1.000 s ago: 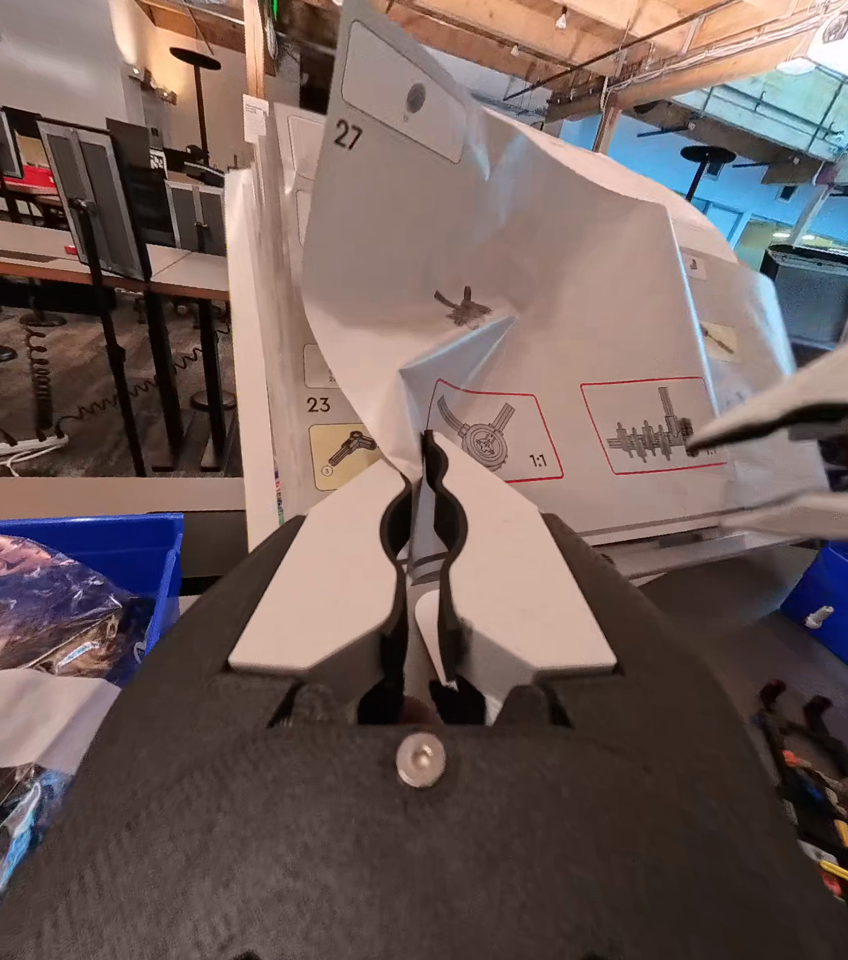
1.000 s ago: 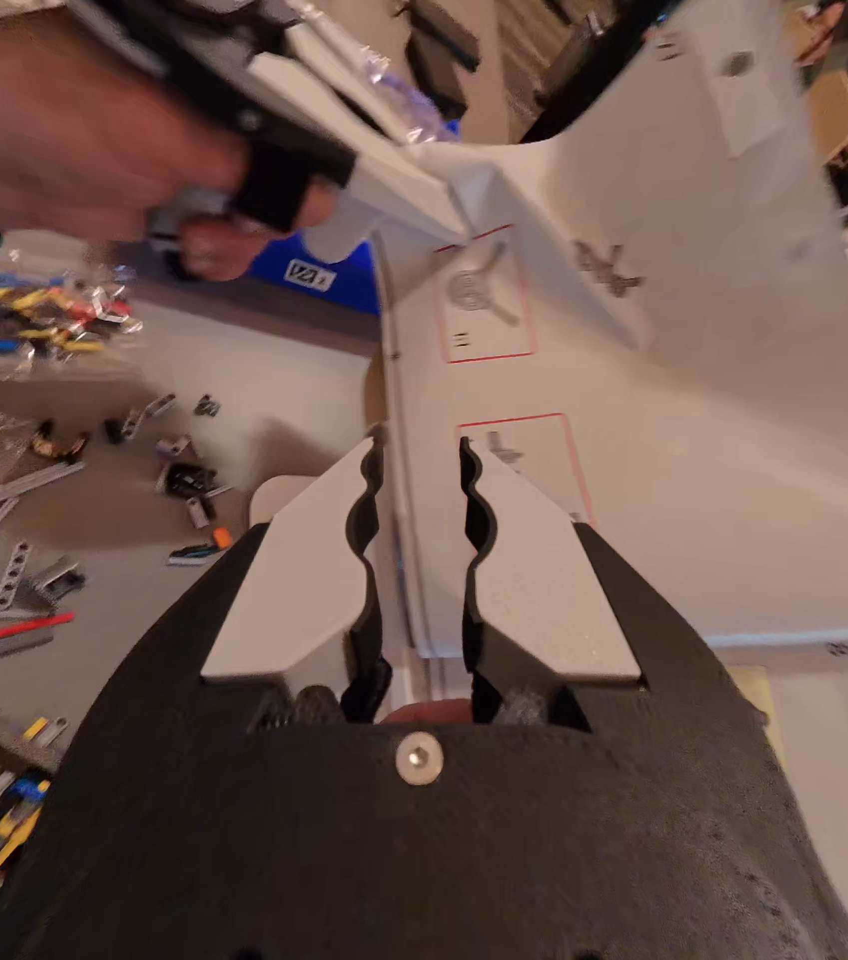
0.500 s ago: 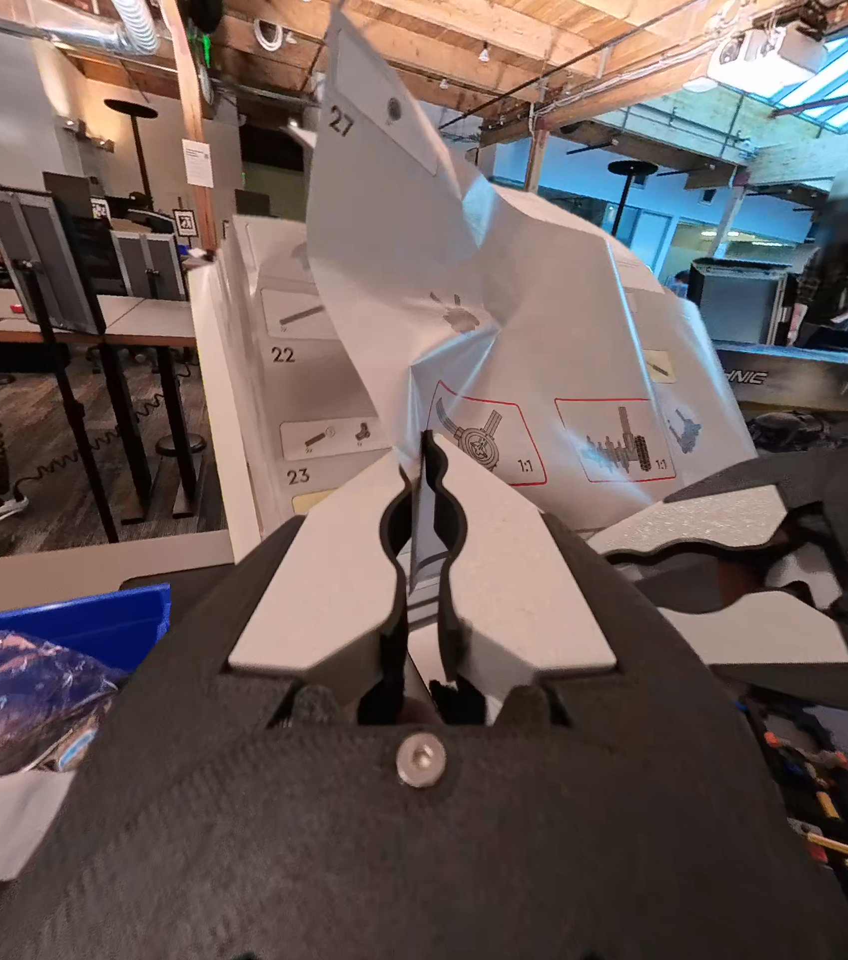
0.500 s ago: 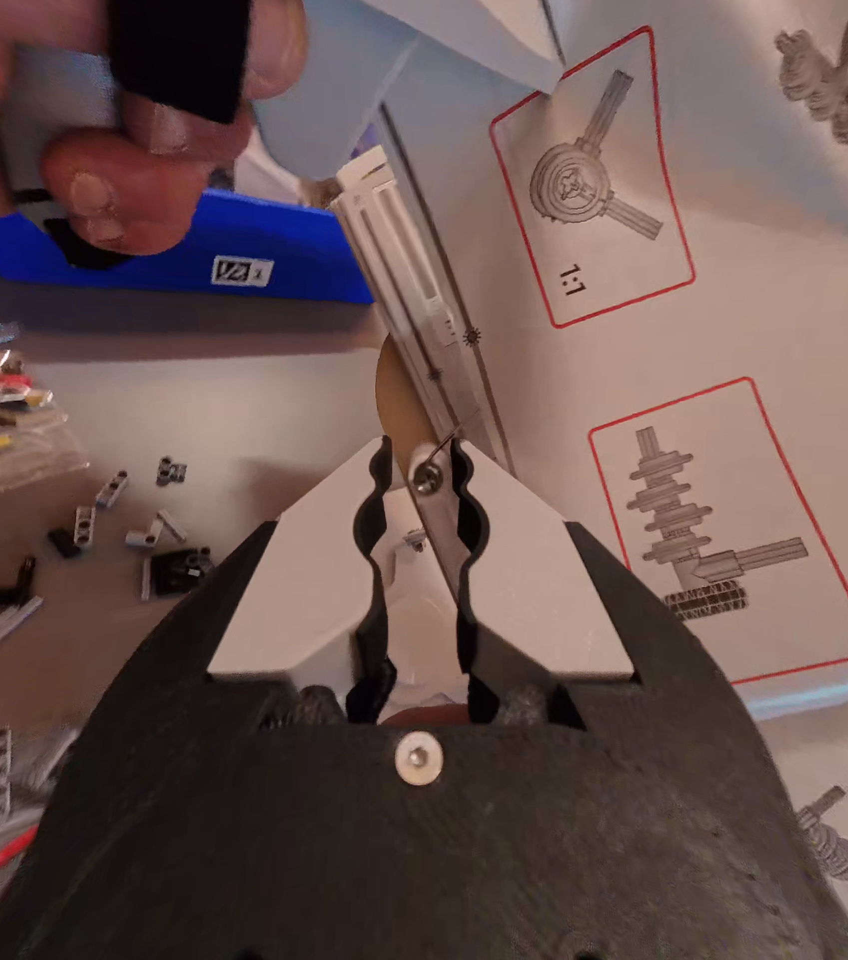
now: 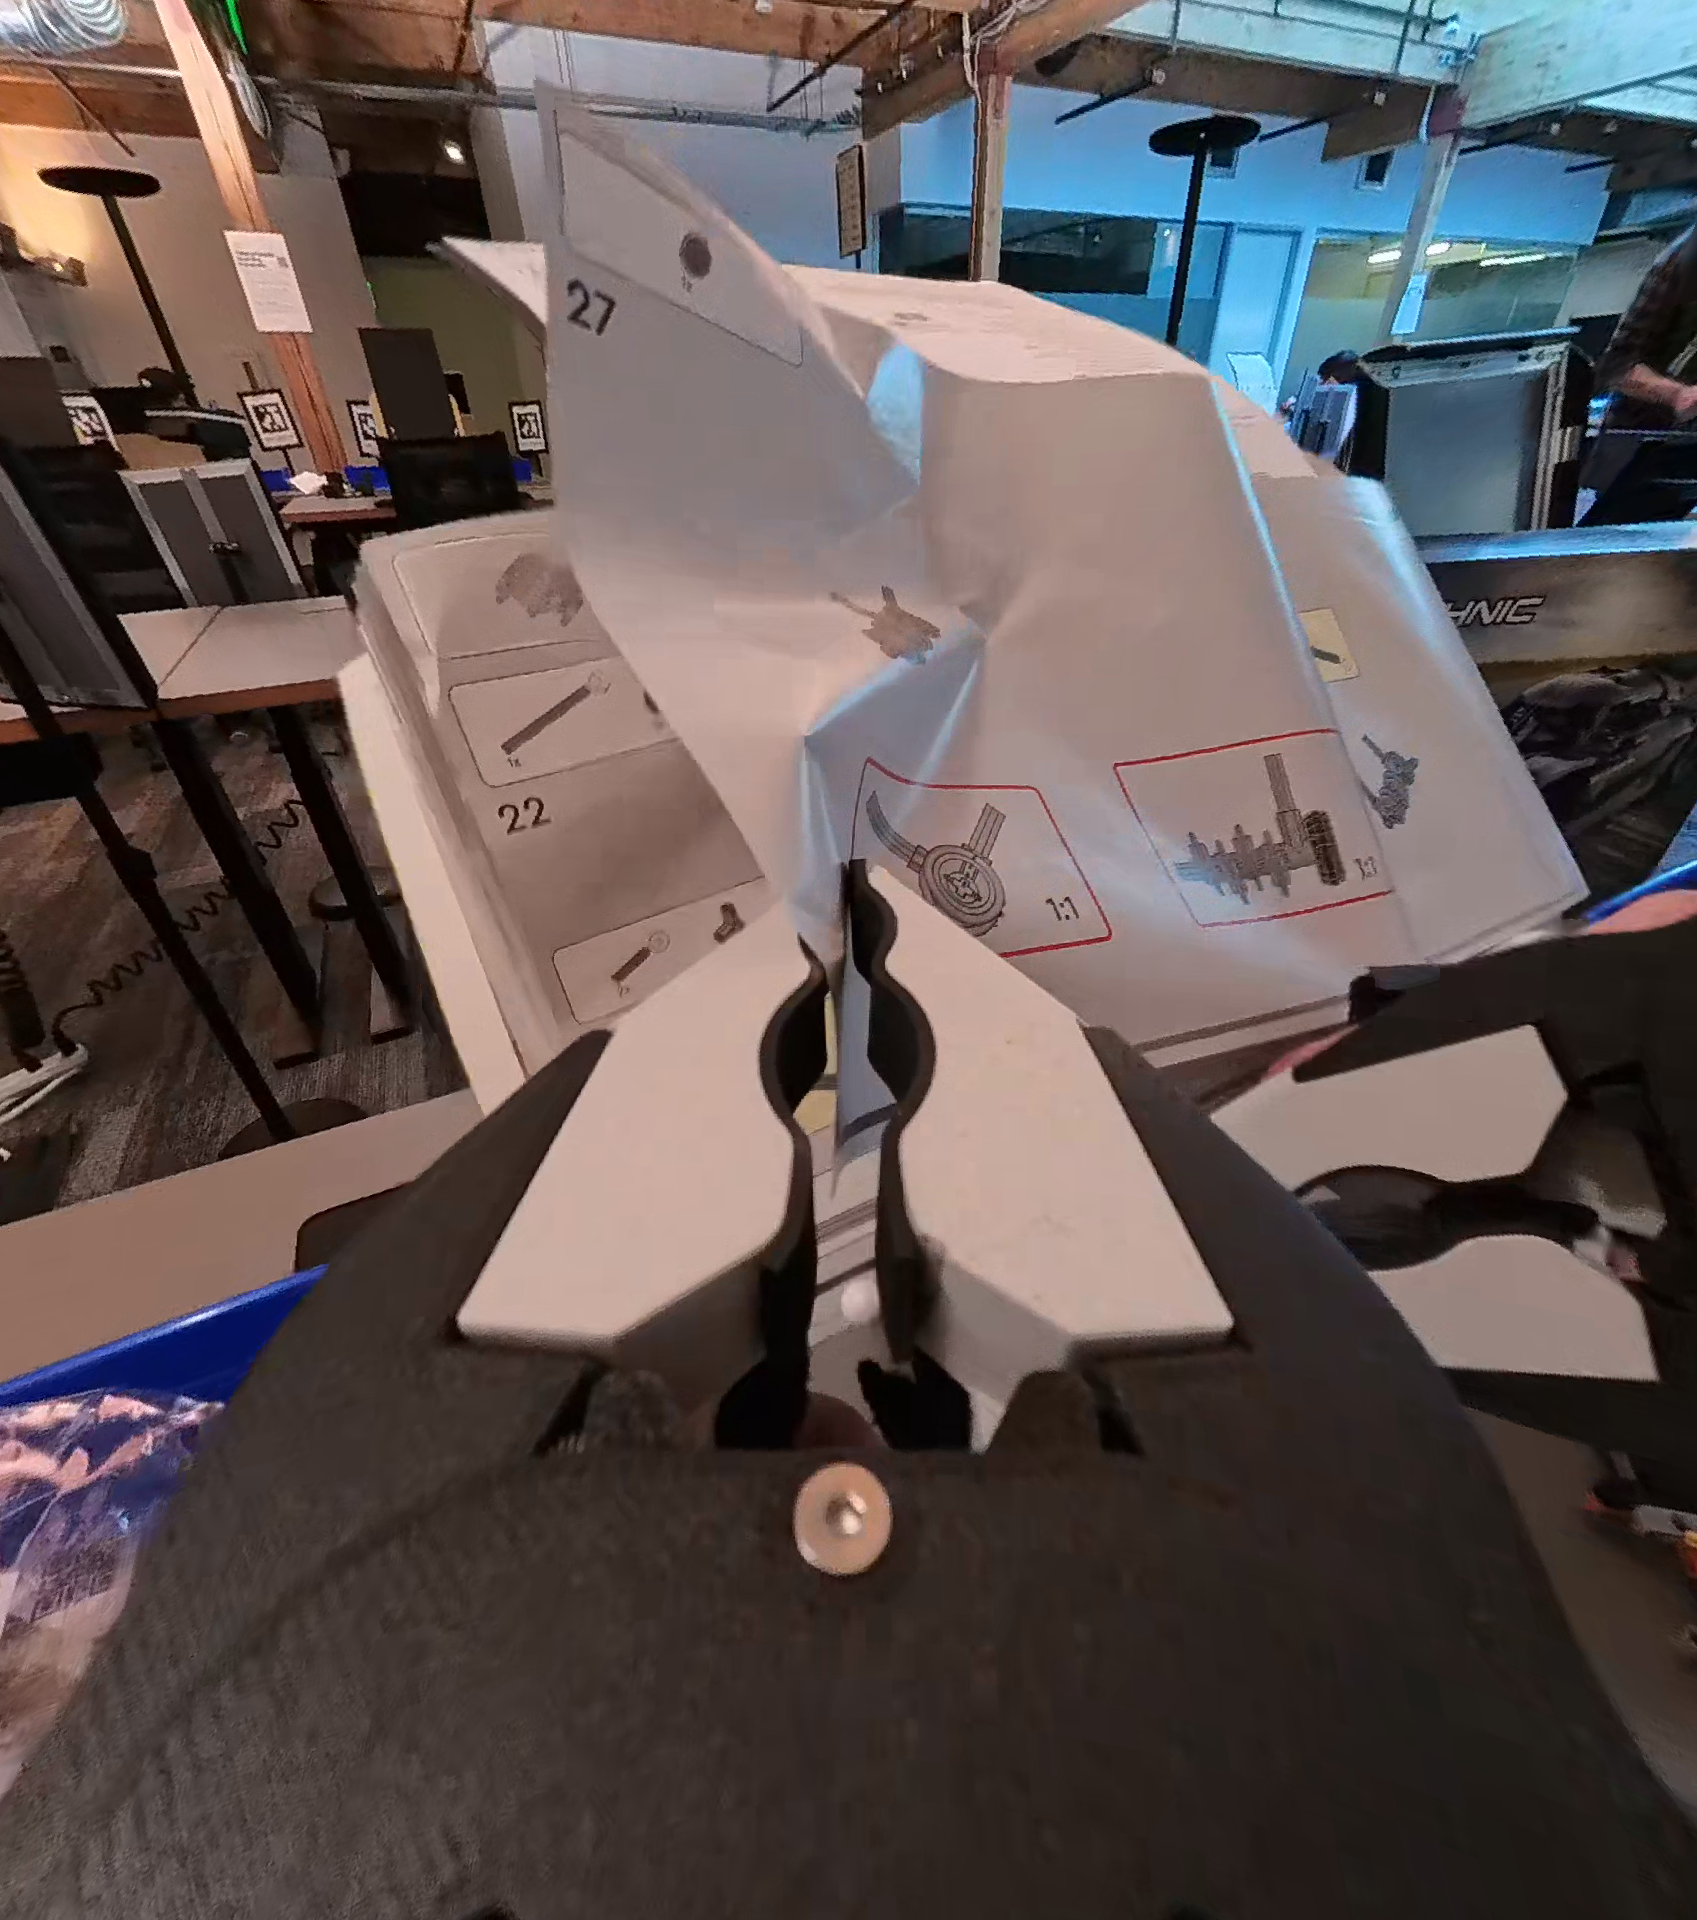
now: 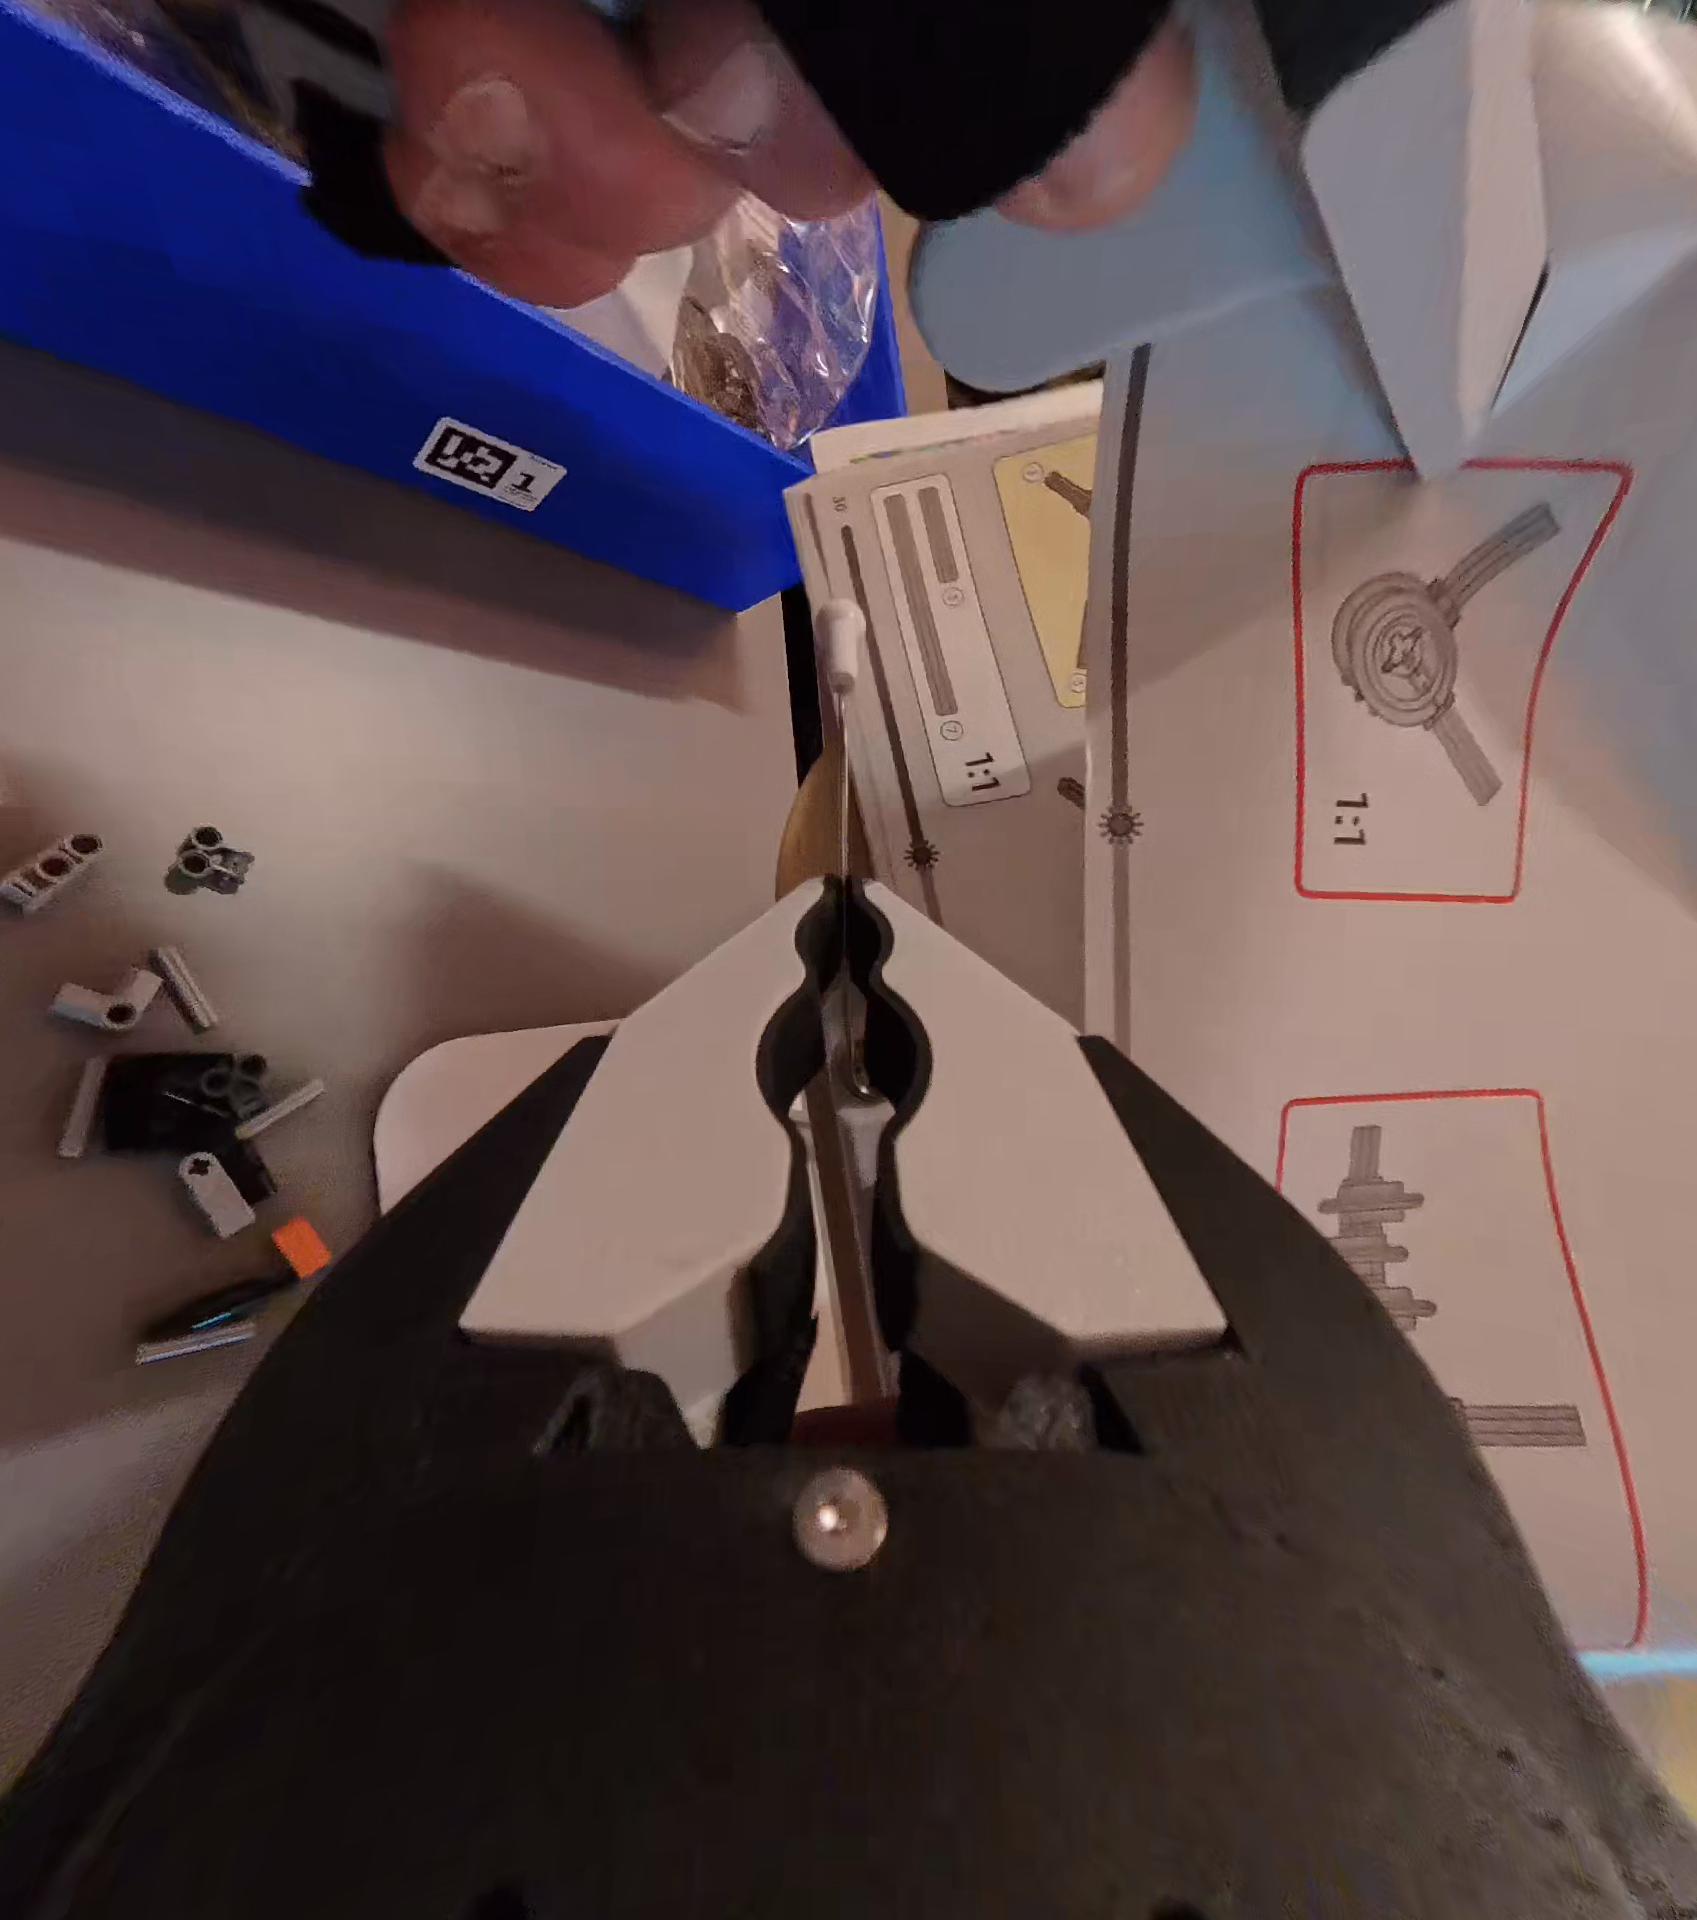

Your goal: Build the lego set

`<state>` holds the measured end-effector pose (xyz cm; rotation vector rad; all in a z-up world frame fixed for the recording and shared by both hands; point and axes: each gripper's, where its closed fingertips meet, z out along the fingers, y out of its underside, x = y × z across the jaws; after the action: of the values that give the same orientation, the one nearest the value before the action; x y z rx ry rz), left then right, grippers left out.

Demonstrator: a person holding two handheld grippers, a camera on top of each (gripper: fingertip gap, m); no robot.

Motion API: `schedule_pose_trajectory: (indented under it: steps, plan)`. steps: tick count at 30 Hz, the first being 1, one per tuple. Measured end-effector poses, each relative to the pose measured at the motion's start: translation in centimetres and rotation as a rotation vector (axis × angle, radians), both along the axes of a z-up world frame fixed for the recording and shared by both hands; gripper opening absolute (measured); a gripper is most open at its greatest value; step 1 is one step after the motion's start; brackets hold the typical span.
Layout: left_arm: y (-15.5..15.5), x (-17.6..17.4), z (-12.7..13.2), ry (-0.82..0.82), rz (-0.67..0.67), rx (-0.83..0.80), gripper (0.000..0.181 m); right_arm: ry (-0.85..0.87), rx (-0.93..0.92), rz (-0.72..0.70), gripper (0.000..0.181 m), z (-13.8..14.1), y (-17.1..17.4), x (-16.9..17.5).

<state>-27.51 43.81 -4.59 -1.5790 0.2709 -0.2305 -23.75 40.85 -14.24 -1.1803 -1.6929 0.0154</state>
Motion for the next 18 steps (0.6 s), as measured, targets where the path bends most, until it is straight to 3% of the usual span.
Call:
schedule_pose_trajectory:
  steps: [10, 18]
  plan:
    - [1.2, -1.6, -4.8, -0.178, 0.066, -0.055, 0.000, 0.132, 0.091, 0.042, 0.000, 0.7, -0.3, 0.3]
    - [1.3, -1.6, -5.1, -0.301, 0.025, -0.047, 0.000, 0.275, -0.005, -0.013, 0.000, 1.5, -0.2, 0.8]
